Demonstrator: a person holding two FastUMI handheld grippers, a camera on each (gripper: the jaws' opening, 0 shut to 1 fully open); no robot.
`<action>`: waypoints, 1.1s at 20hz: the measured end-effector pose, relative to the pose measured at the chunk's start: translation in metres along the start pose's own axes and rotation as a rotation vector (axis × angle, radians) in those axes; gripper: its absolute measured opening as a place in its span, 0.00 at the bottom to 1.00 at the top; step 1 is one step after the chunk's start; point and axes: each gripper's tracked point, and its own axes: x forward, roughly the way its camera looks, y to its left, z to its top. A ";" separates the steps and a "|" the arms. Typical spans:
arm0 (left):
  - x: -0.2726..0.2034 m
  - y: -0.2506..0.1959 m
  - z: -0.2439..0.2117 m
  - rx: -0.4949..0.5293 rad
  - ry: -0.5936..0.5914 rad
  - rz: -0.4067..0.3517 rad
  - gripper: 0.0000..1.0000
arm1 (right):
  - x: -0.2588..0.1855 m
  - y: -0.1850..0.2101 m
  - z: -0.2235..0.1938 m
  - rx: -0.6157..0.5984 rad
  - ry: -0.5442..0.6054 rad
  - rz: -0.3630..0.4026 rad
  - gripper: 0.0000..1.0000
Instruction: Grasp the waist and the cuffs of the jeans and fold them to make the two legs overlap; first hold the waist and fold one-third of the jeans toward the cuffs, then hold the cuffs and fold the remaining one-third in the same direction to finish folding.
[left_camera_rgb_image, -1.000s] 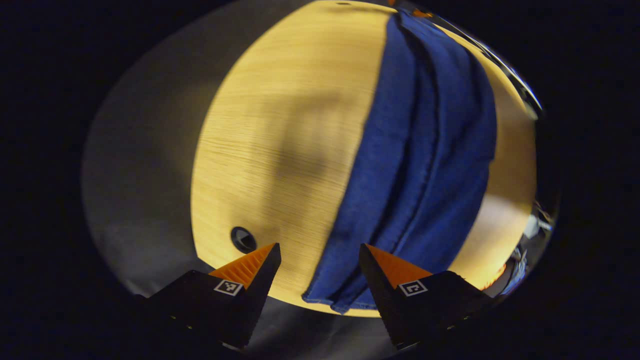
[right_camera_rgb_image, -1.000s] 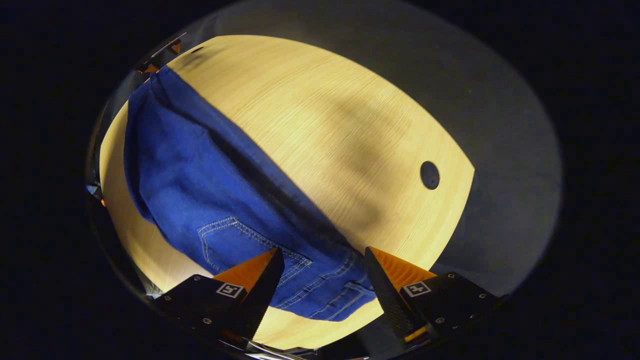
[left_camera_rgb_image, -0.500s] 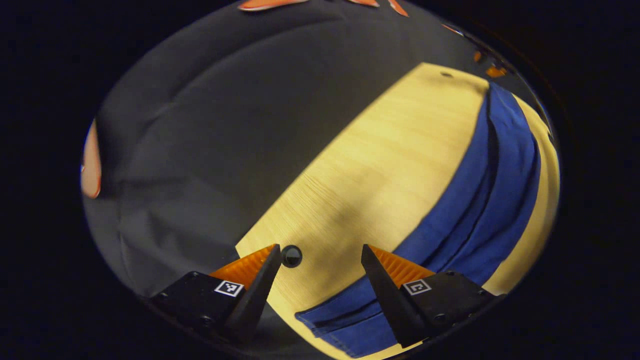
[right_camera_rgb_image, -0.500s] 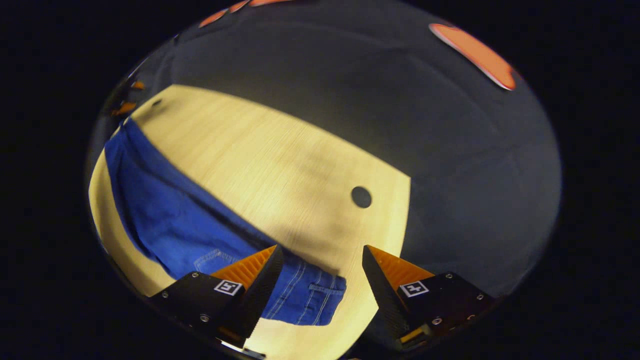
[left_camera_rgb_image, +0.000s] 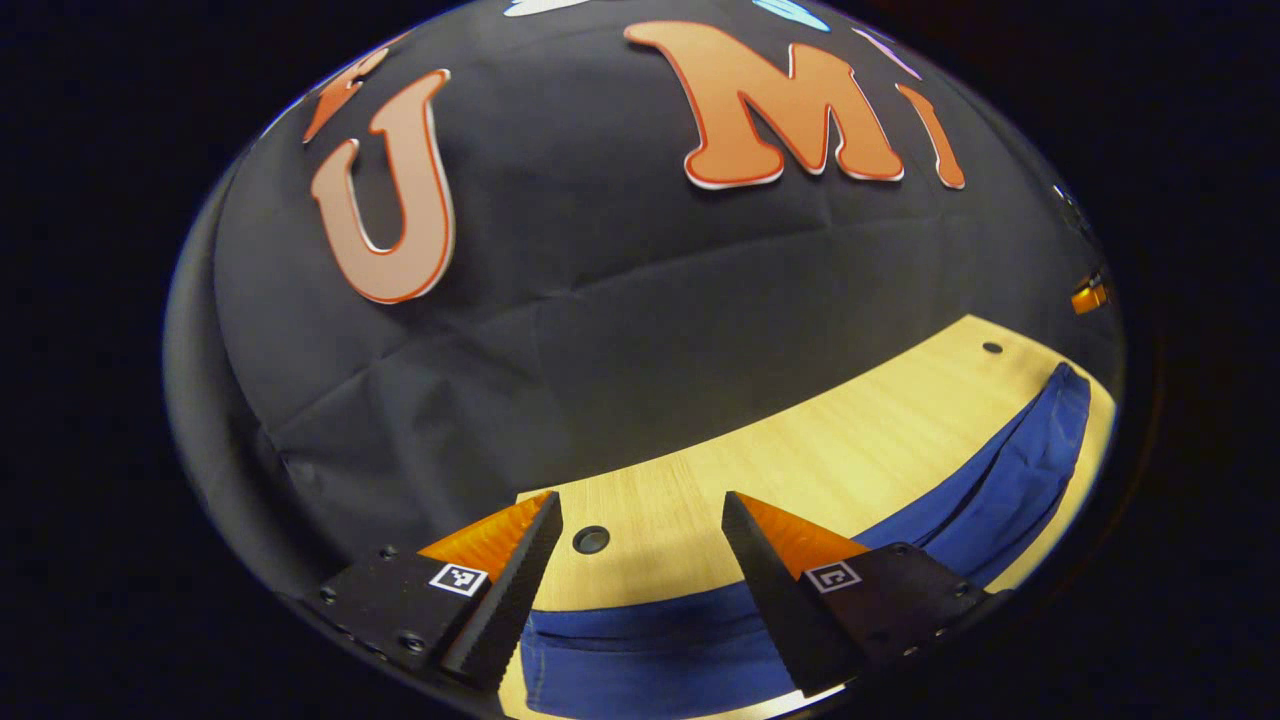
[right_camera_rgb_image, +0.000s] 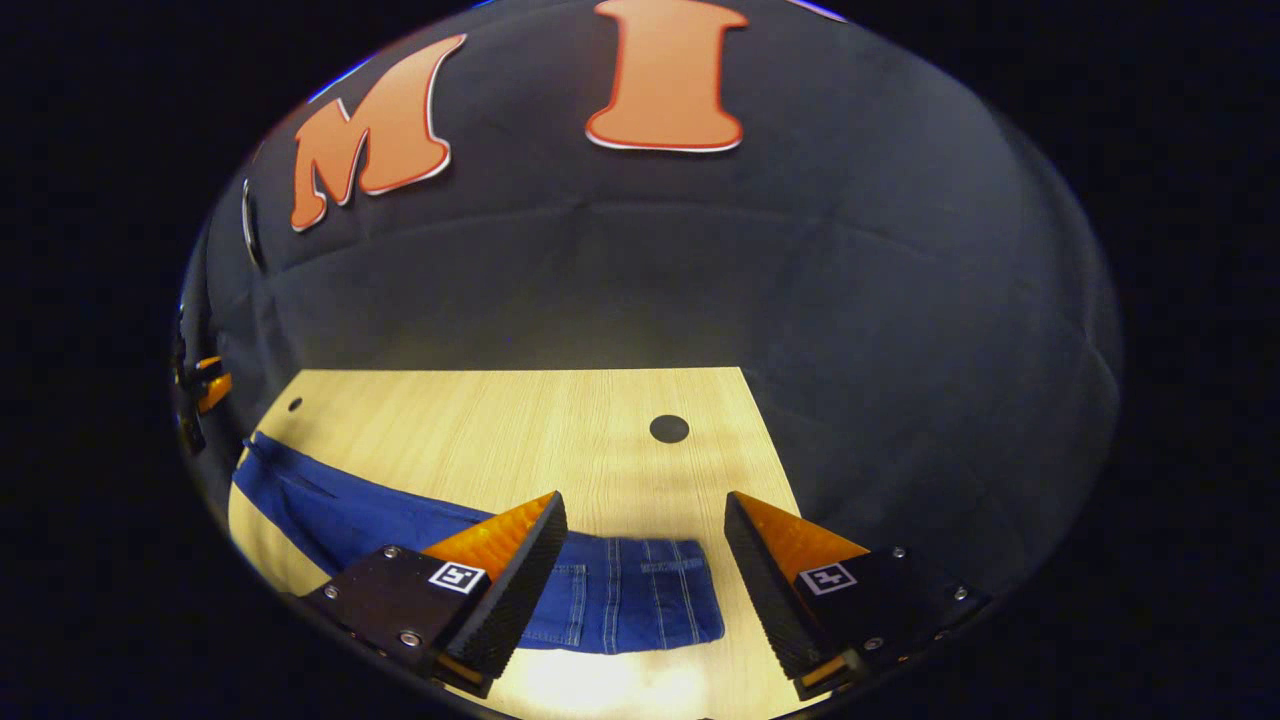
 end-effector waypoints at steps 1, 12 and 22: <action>-0.005 -0.005 0.003 -0.022 -0.026 0.009 0.99 | 0.000 -0.002 -0.003 0.037 0.000 0.009 0.99; -0.115 -0.064 -0.014 -0.031 -0.043 0.032 0.99 | 0.030 0.038 -0.060 0.806 0.074 0.027 0.98; -0.164 -0.063 -0.052 -0.086 0.007 0.090 0.99 | 0.063 0.042 -0.061 1.020 0.141 -0.033 0.98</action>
